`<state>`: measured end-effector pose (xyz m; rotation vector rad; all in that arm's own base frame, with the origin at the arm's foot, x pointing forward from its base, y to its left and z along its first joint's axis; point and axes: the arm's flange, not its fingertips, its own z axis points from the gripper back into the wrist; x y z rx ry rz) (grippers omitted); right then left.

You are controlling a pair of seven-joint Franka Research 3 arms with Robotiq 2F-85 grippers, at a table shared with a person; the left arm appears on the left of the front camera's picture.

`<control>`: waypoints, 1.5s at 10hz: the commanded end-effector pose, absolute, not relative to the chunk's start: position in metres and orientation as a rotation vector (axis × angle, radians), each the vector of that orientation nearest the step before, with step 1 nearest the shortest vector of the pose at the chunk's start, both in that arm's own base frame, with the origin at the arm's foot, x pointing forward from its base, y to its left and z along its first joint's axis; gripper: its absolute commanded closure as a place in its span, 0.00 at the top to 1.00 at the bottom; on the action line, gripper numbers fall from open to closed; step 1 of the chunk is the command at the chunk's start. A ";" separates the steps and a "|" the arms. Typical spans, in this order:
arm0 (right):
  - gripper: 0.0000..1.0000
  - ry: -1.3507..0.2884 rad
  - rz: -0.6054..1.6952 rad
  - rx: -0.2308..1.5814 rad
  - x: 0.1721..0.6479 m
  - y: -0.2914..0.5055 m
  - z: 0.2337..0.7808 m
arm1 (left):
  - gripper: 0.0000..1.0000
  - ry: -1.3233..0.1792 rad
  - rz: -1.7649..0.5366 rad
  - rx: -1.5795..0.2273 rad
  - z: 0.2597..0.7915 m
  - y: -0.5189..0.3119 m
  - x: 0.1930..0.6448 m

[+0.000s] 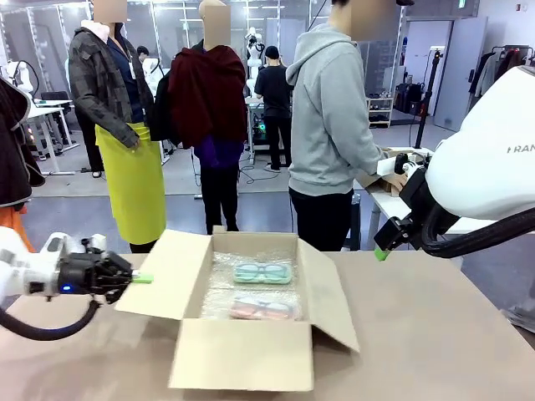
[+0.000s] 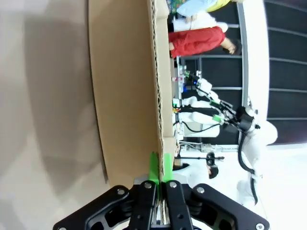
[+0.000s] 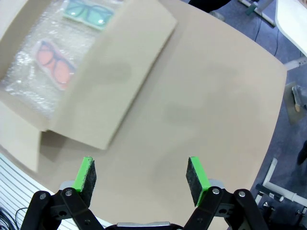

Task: Pack the glasses set securely to prepare it for shipping.
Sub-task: Position the Package Box on the left side of the table.

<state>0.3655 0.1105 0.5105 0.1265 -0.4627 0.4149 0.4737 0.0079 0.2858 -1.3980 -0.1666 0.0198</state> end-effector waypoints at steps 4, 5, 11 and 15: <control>0.95 -0.454 0.415 0.118 0.365 0.111 0.512 | 0.03 -0.234 0.090 -1.490 0.306 0.184 0.457; 0.95 -0.454 0.415 0.118 0.365 0.111 0.512 | 0.03 -0.253 0.122 -1.468 0.304 0.216 0.453; 0.95 -0.454 0.415 0.118 0.365 0.111 0.512 | 0.03 -0.191 0.141 -1.353 0.297 0.328 0.440; 0.95 -0.454 0.415 0.118 0.365 0.111 0.512 | 0.03 -0.219 0.143 -1.320 0.292 0.330 0.441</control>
